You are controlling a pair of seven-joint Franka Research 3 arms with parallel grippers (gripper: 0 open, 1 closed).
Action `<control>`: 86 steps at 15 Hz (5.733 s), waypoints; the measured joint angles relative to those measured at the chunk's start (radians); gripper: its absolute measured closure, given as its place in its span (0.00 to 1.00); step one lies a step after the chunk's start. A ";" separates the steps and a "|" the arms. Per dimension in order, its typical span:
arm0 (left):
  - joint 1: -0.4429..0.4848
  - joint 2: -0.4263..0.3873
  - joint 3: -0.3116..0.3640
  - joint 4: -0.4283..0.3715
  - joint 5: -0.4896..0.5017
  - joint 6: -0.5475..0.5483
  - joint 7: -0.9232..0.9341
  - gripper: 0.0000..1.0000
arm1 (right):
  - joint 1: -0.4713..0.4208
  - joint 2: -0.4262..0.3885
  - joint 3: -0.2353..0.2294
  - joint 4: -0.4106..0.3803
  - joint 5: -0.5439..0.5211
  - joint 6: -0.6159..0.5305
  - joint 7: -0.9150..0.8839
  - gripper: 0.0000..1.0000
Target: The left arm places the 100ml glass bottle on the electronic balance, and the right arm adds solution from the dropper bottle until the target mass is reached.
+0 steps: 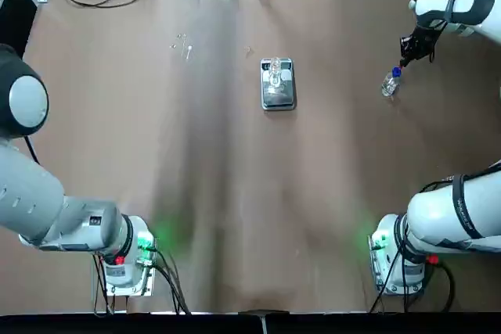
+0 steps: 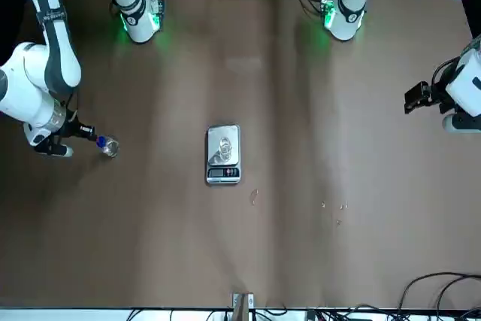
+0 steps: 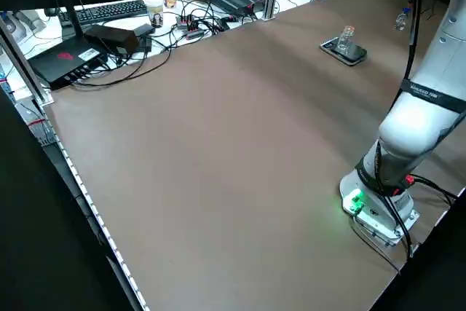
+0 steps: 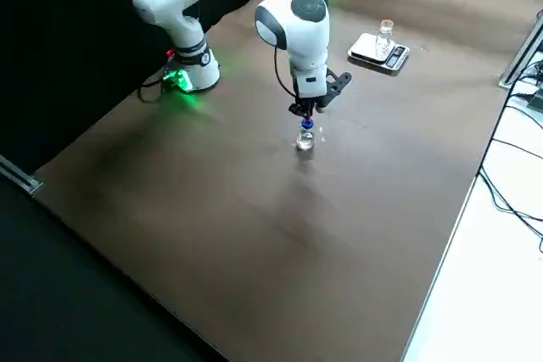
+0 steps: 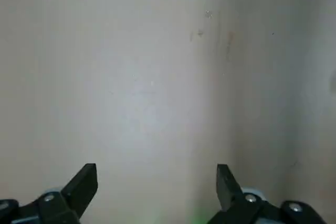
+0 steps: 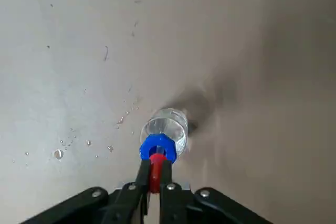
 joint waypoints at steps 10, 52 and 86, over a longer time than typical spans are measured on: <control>0.000 0.000 0.000 0.000 0.000 0.000 0.000 0.00 | -0.004 -0.011 -0.005 0.065 0.000 -0.135 0.000 0.89; 0.000 0.000 -0.001 0.000 0.000 0.000 0.000 0.00 | 0.188 -0.128 0.015 0.300 0.045 -0.486 0.329 0.90; 0.000 0.000 -0.002 -0.001 0.000 0.000 0.000 0.00 | 0.678 0.022 0.016 0.469 0.104 -0.289 0.997 0.91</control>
